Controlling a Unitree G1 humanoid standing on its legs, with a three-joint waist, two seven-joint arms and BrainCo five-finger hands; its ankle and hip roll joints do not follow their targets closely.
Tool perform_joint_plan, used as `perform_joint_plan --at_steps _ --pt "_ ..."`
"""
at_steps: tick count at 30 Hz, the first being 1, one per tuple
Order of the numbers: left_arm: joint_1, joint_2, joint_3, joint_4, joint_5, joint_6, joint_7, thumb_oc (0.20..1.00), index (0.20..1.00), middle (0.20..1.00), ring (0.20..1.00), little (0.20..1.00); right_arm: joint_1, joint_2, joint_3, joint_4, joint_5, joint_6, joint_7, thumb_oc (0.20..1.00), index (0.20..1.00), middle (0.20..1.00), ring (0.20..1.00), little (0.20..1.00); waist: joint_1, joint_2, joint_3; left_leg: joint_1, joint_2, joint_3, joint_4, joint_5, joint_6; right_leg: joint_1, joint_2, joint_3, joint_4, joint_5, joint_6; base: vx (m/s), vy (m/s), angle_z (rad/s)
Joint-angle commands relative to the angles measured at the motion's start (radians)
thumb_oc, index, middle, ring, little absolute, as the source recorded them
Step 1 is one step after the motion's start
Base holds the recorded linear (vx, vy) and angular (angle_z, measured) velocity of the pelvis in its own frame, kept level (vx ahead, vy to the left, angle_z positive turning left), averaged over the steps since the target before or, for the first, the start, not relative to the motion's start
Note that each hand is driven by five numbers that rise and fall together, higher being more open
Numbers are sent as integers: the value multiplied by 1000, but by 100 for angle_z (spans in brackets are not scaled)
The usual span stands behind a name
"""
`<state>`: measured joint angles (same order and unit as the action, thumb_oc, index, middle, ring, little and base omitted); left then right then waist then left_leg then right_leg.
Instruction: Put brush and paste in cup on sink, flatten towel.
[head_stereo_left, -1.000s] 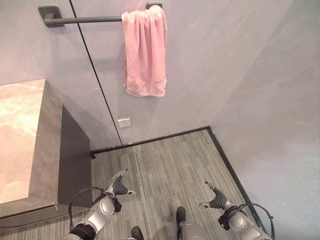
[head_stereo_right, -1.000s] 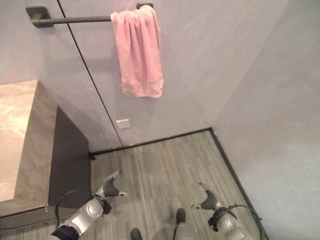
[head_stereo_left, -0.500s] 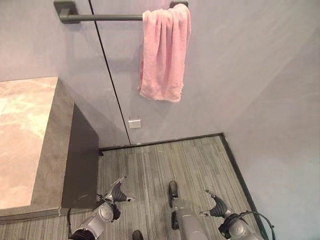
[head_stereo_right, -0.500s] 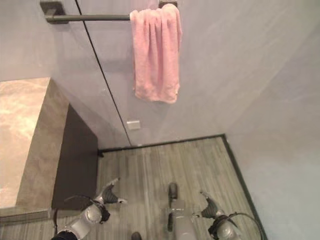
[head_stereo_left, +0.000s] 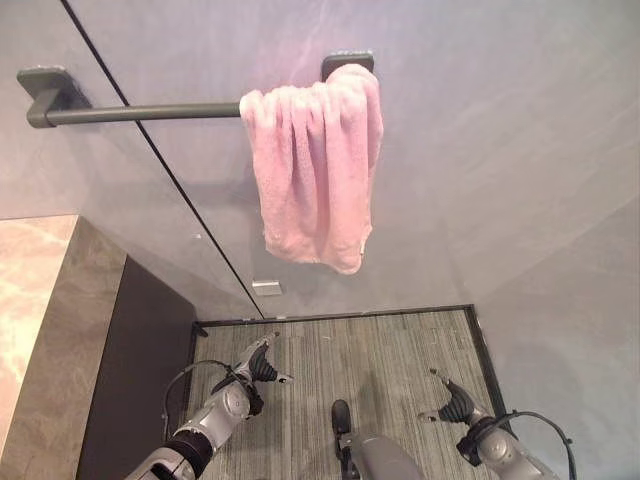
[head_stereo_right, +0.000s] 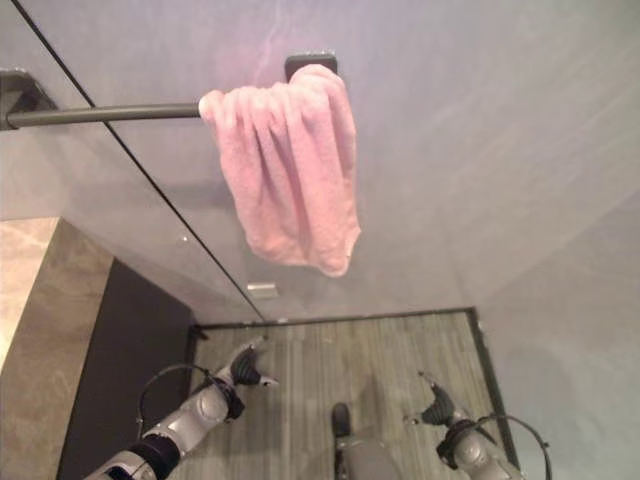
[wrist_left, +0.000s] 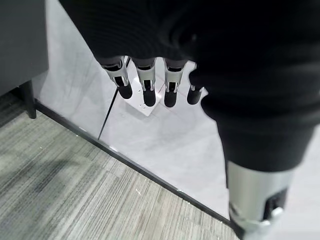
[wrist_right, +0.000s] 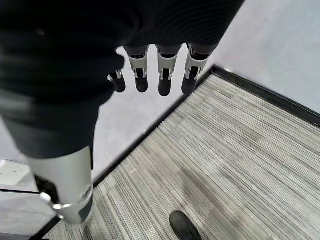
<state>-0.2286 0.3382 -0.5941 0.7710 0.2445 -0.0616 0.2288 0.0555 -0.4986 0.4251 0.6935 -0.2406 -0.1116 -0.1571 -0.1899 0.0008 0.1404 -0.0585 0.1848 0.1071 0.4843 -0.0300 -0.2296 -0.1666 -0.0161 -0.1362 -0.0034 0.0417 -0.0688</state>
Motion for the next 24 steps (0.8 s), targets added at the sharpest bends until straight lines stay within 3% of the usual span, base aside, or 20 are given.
perform_joint_plan --at_steps 1,2,3,4,7,9,10,11,16,19,24 --pt "-3 11 25 -31 15 -37 28 1000 1000 1000 1000 1000 3 -21 -10 -38 -6 -20 -43 1000 1000 1000 1000 1000 -2 -14 4 -12 -53 59 -316 30 118 -15 -69 50 9 13 178 333 266 3" --pt "4 7 22 -24 9 -41 42 1000 1000 1000 1000 1000 -8 -10 -2 -17 -11 -18 -54 1000 1000 1000 1000 1000 20 -7 2 -103 -26 17 -432 85 106 5 -98 86 2 0 195 181 165 -23" --pt "4 7 21 -24 9 -41 42 1000 1000 1000 1000 1000 -8 -10 -2 -15 -11 -18 -54 1000 1000 1000 1000 1000 20 -7 0 -100 -26 18 -441 91 105 3 -98 86 2 -1 194 402 312 -39" --pt "15 13 23 -31 7 -37 50 1000 1000 1000 1000 1000 -14 -9 1 -12 -15 -16 -59 1000 1000 1000 1000 1000 45 2 1 -133 -29 -44 -480 139 100 38 -107 117 0 -22 201 255 183 -34" --pt "21 22 24 -47 3 -36 41 1000 1000 1000 1000 1000 -34 -4 7 -6 -25 -10 -52 1000 1000 1000 1000 1000 54 2 4 -132 -49 -80 -430 110 108 41 -105 154 21 -27 198 141 141 -85" --pt "35 40 25 -51 11 -43 27 1000 1000 1000 1000 1000 -46 5 5 -11 -26 -4 -43 1000 1000 1000 1000 1000 59 -10 -13 -112 -79 -61 -396 53 134 55 -120 194 28 -19 211 185 245 -137" --pt "35 40 25 -51 11 -43 27 1000 1000 1000 1000 1000 -46 5 5 -11 -26 -4 -43 1000 1000 1000 1000 1000 59 -10 -13 -112 -79 -61 -396 53 134 55 -120 194 28 -19 211 283 500 -74" --pt "49 61 26 -72 16 -45 13 1000 1000 1000 1000 1000 -63 24 -6 -18 -23 0 -43 1000 1000 1000 1000 1000 73 -24 -36 -82 -116 -16 -352 -10 173 70 -168 224 39 -5 244 171 349 -56" --pt "65 69 51 -81 5 -42 19 1000 1000 1000 1000 1000 -93 52 7 0 -22 2 -44 1000 1000 1000 1000 1000 93 -34 -50 -46 -127 15 -374 -22 191 56 -182 218 48 29 265 55 151 -30" --pt "104 94 78 -136 -8 -46 5 1000 1000 1000 1000 1000 -99 60 2 1 -16 2 -47 1000 1000 1000 1000 1000 111 -42 -60 -24 -118 25 -397 -14 186 50 -190 177 48 65 275 15 10 -20" --pt "170 144 115 -220 -2 -50 -25 1000 1000 1000 1000 1000 -64 36 -40 -44 16 -12 -40 1000 1000 1000 1000 1000 118 -54 -81 -2 -101 6 -428 1 174 84 -179 155 7 39 264 31 -32 4"
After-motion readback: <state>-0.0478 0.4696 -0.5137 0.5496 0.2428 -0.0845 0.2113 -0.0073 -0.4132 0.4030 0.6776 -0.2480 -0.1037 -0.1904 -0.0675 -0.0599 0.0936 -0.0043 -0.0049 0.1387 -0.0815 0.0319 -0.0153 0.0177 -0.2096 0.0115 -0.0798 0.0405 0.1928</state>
